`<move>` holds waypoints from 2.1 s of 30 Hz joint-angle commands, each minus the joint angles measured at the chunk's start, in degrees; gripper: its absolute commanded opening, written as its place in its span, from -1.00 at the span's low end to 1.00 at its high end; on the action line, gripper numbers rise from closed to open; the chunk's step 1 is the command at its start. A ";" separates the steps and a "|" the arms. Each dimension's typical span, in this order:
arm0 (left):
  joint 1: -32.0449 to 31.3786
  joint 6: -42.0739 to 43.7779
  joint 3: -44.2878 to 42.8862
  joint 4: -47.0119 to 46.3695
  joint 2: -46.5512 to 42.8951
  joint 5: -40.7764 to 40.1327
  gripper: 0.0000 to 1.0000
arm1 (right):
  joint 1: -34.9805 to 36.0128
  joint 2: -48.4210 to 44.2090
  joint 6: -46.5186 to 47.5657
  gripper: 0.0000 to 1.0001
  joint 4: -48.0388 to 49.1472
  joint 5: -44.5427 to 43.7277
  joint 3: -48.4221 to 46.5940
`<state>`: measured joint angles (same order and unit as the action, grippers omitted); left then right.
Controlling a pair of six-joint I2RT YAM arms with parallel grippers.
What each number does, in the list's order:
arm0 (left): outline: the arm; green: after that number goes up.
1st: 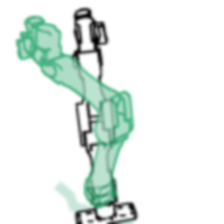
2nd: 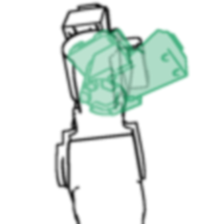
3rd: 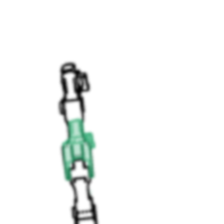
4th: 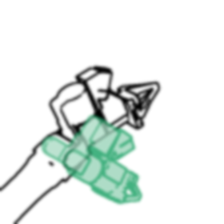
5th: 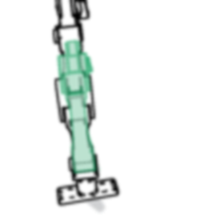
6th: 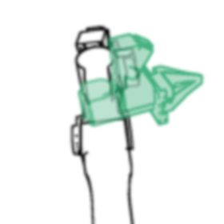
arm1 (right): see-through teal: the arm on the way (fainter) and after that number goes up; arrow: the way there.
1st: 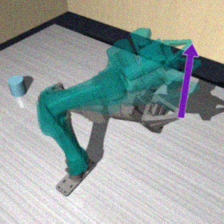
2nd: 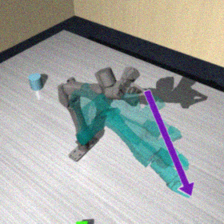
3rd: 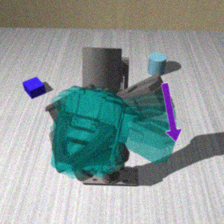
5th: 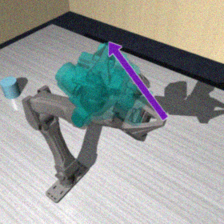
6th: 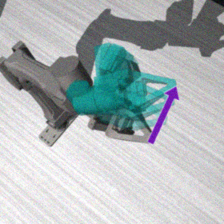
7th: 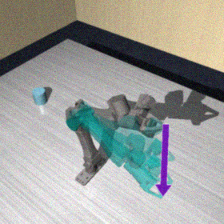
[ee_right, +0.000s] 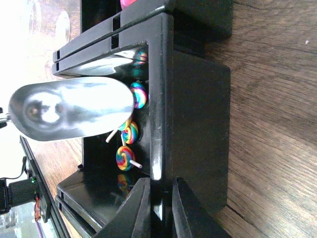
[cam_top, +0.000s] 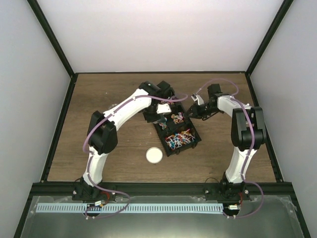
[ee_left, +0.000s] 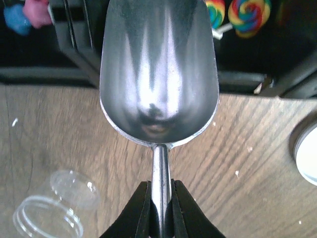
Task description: Pack the candies
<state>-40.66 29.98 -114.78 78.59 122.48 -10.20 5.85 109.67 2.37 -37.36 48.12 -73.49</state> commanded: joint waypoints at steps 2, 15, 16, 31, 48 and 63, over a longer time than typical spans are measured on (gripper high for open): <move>-0.24 0.12 1.59 2.36 -4.78 -4.01 -0.92 | 1.25 -4.96 -4.36 -0.99 3.03 2.26 1.66; -2.36 1.41 -3.53 2.28 1.57 -1.90 -0.92 | 1.79 -6.87 -5.26 -0.99 5.95 2.99 2.82; -2.35 1.00 -4.50 2.30 2.27 -1.26 -0.92 | 1.84 -7.03 -5.35 -0.99 6.14 3.25 3.02; -2.13 0.61 5.94 -9.78 3.70 5.06 -0.92 | 1.98 -8.33 -2.67 -0.99 7.29 6.21 4.22; -0.96 0.36 22.04 -36.79 -2.57 22.01 -0.92 | 2.06 -7.39 -2.70 -0.99 8.62 7.30 4.67; 7.00 -8.06 36.64 -55.78 -10.07 37.22 -0.92 | 0.48 -6.08 -2.07 -0.99 8.45 5.71 4.89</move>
<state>-33.43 23.86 -78.24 29.19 112.53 21.52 6.15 105.51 -0.73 -31.40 47.51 -67.42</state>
